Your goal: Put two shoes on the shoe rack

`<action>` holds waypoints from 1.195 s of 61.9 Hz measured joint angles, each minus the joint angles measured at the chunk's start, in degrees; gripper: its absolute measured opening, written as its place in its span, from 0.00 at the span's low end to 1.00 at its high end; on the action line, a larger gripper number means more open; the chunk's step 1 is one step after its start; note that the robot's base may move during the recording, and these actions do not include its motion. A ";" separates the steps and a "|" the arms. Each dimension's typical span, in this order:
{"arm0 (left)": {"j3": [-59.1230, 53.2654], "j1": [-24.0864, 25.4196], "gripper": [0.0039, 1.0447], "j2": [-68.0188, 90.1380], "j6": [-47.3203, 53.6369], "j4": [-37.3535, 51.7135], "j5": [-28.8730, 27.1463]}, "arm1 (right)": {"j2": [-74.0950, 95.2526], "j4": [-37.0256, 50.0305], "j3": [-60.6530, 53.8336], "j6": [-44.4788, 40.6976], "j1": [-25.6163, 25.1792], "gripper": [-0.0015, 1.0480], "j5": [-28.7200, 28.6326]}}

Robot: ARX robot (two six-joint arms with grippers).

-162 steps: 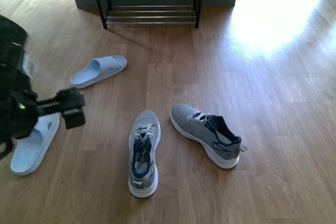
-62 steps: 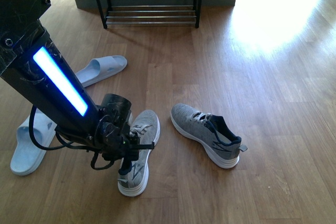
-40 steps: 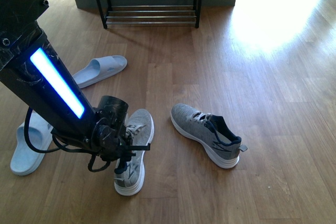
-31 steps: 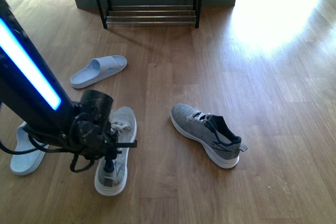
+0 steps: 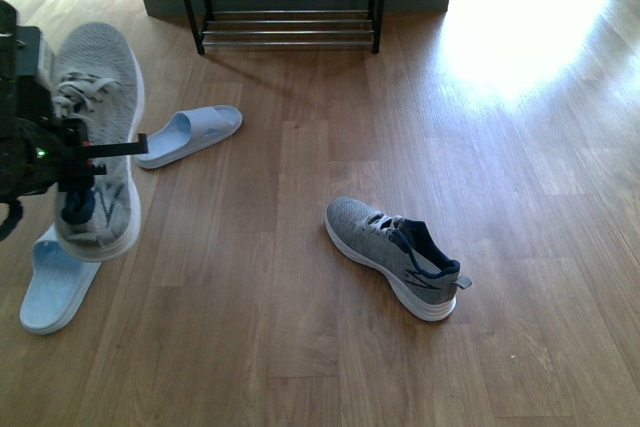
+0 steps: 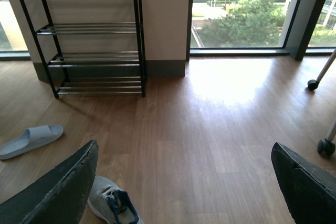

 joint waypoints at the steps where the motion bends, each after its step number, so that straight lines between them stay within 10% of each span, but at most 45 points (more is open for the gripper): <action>1: -0.68 -0.02 0.02 -0.79 0.07 0.26 -0.33 | 0.00 0.00 0.00 0.00 0.00 0.91 0.00; 29: -24.70 -5.05 0.02 -45.03 6.27 -4.26 -15.82 | 0.00 0.00 0.00 0.00 0.00 0.91 0.00; 74: -24.65 -5.42 0.02 -45.77 6.73 -4.28 -15.17 | 0.00 0.00 0.00 0.00 0.00 0.91 0.17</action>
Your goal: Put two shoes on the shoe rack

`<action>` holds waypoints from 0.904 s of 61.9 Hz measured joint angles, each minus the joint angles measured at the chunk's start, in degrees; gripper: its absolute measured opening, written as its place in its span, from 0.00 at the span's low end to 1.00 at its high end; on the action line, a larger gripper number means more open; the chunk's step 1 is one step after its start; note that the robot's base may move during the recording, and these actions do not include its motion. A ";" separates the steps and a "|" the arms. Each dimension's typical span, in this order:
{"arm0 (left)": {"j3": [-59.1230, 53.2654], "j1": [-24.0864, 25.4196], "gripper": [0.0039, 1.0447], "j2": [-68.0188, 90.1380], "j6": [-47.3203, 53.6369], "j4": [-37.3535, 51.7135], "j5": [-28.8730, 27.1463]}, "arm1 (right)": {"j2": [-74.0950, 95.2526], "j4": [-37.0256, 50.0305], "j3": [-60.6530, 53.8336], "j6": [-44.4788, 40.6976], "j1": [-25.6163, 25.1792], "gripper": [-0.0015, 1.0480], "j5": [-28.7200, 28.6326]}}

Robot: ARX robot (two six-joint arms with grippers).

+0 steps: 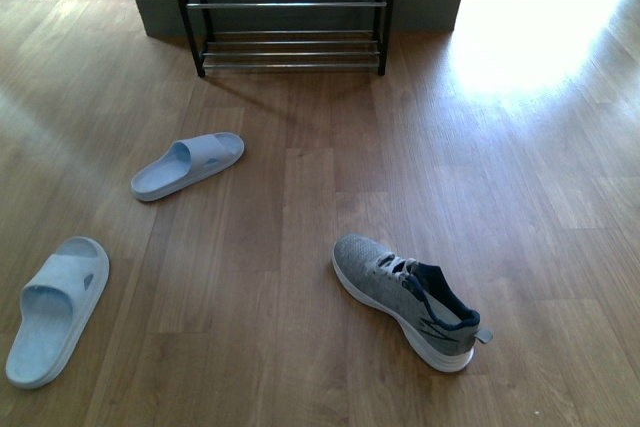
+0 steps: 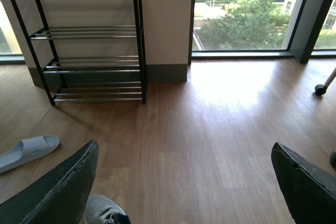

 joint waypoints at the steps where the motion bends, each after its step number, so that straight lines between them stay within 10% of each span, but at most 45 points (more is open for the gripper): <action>1: 0.00 0.00 0.02 0.02 0.00 0.00 0.02 | 0.00 0.00 0.00 0.00 0.00 0.91 -0.02; 39: -0.04 0.37 0.02 0.04 0.00 -0.02 -0.44 | 0.04 -0.02 0.00 0.00 0.00 0.91 -0.31; 45: -0.04 0.31 0.02 0.04 0.00 -0.02 -0.26 | 3.63 -3.04 0.22 0.37 -2.51 0.91 -13.55; 56: -0.04 0.28 0.02 0.04 0.02 -0.02 -0.28 | 30.56 16.66 0.59 -5.68 5.05 0.91 -10.23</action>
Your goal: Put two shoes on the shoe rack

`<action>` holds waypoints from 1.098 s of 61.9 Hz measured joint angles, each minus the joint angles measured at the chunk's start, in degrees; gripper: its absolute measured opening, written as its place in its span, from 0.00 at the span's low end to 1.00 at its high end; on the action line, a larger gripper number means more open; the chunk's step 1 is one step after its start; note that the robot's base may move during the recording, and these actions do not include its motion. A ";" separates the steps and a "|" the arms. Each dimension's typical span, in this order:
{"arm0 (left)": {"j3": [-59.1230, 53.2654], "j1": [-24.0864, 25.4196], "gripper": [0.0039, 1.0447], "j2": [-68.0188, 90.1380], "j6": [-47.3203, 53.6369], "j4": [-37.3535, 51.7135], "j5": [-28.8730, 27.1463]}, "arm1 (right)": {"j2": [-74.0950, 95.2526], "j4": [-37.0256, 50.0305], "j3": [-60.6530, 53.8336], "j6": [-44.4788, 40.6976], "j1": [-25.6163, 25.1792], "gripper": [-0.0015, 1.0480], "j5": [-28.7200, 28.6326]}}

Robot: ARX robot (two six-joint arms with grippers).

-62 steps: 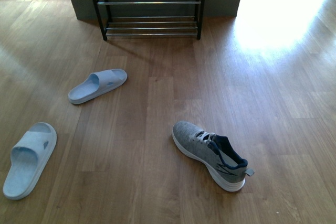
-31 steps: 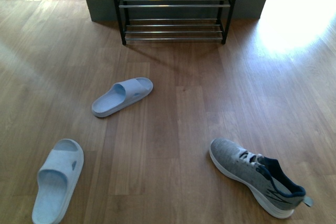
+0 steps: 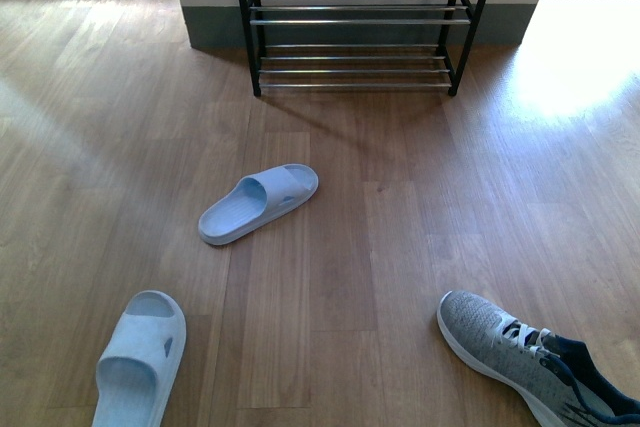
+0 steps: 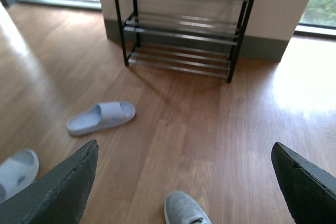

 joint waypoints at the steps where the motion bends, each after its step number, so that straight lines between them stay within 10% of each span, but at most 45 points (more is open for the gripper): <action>1: 0.00 0.00 0.02 0.00 0.00 0.02 0.00 | 4.74 3.08 0.35 -1.01 0.92 0.91 0.39; 18: 0.00 0.00 0.02 0.00 0.00 0.00 0.00 | 64.52 30.25 14.36 -14.01 7.28 0.91 6.01; 68: 0.00 0.00 0.02 0.00 0.00 0.00 0.02 | 125.76 34.32 39.60 -40.70 -5.01 0.91 10.78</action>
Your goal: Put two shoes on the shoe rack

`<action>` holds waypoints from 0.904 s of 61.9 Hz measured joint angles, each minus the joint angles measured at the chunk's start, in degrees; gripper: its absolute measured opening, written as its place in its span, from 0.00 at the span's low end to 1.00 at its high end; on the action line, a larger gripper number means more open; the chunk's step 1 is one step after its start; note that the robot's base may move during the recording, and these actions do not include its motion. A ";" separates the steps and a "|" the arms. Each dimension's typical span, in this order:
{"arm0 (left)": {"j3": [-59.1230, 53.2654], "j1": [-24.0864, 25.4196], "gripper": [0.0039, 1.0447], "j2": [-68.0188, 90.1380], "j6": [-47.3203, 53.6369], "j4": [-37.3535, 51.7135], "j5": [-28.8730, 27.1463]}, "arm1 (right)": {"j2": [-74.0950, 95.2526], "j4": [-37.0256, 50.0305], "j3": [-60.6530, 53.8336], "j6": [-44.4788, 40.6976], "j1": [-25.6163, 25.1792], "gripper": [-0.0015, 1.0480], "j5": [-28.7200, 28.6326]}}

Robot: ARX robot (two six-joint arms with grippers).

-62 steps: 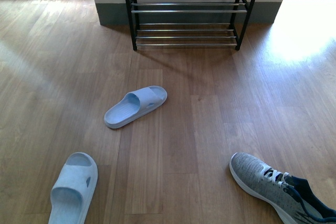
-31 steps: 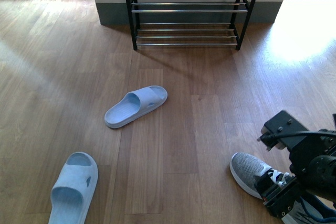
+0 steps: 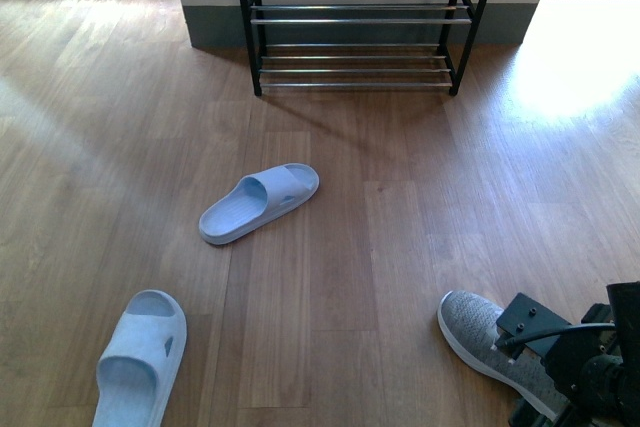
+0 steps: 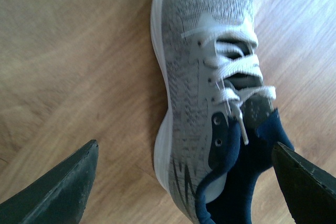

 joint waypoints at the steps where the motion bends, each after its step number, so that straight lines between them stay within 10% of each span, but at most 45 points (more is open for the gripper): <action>1: 0.00 0.00 0.02 0.00 0.00 0.00 0.00 | 0.28 -0.20 0.33 -0.46 -0.37 0.91 0.13; 56: 0.00 -0.02 0.02 0.00 0.00 0.02 0.00 | -0.79 -21.00 15.26 -6.75 -12.57 0.91 0.57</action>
